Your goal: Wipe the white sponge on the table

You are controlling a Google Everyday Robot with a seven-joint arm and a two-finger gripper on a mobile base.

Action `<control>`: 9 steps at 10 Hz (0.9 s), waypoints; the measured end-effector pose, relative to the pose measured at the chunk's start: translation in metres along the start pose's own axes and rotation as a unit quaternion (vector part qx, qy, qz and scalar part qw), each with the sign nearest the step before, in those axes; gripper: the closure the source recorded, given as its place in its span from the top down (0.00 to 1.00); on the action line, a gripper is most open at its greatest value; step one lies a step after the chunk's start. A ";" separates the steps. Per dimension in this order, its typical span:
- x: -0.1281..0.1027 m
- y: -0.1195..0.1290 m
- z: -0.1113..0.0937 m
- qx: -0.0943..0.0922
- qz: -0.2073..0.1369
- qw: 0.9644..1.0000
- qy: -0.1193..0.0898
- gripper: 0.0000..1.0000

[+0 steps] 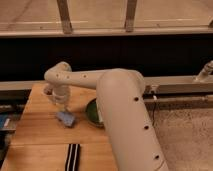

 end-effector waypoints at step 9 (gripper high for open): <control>0.072 0.035 -0.002 -0.008 0.036 0.997 0.074 0.00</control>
